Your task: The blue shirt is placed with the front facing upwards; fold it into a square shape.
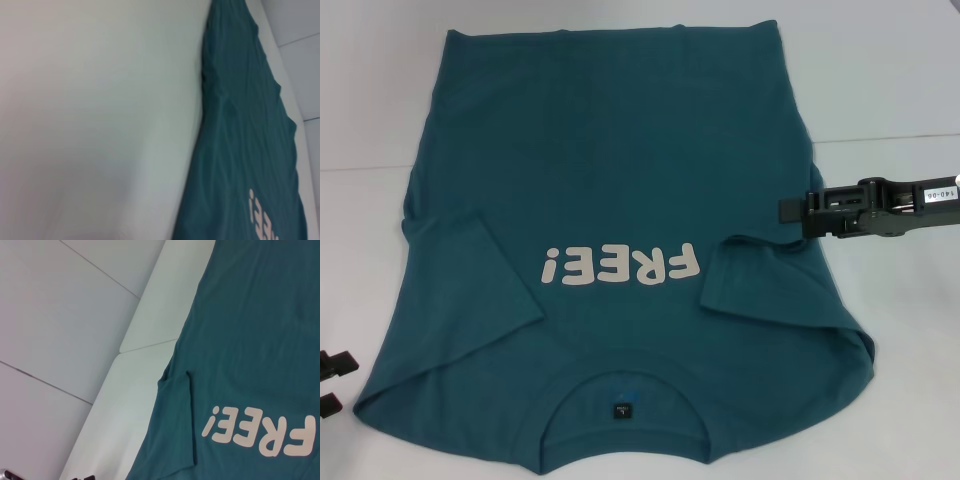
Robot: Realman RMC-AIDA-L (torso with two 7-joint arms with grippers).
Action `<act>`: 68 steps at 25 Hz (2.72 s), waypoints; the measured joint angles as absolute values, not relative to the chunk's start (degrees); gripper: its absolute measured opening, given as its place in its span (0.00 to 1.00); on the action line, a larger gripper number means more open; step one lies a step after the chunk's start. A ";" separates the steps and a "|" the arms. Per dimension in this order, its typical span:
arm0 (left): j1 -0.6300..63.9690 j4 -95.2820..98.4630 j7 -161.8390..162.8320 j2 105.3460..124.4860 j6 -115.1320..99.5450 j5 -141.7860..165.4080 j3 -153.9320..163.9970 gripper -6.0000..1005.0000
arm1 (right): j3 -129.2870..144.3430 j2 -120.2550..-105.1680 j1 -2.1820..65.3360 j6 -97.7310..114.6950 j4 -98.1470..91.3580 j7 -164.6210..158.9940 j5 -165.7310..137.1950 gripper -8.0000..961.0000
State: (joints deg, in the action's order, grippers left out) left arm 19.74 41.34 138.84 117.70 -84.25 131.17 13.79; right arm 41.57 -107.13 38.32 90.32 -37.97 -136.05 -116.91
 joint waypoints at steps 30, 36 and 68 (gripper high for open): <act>20.83 38.38 138.69 118.00 -83.43 131.56 16.43 0.72 | 41.57 -107.23 38.14 90.08 -37.96 -136.05 -116.73 0.83; 21.51 38.35 138.71 118.11 -84.36 131.52 16.40 0.72 | 41.57 -107.23 38.11 90.14 -37.97 -136.05 -116.58 0.83; 23.41 35.34 141.09 117.34 -80.58 131.84 14.58 0.63 | 41.48 -107.13 37.62 90.24 -37.87 -135.97 -116.45 0.81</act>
State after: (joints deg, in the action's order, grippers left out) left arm 23.41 35.34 141.09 117.34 -80.58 131.84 14.58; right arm 41.48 -107.13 37.62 90.24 -37.87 -135.97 -116.45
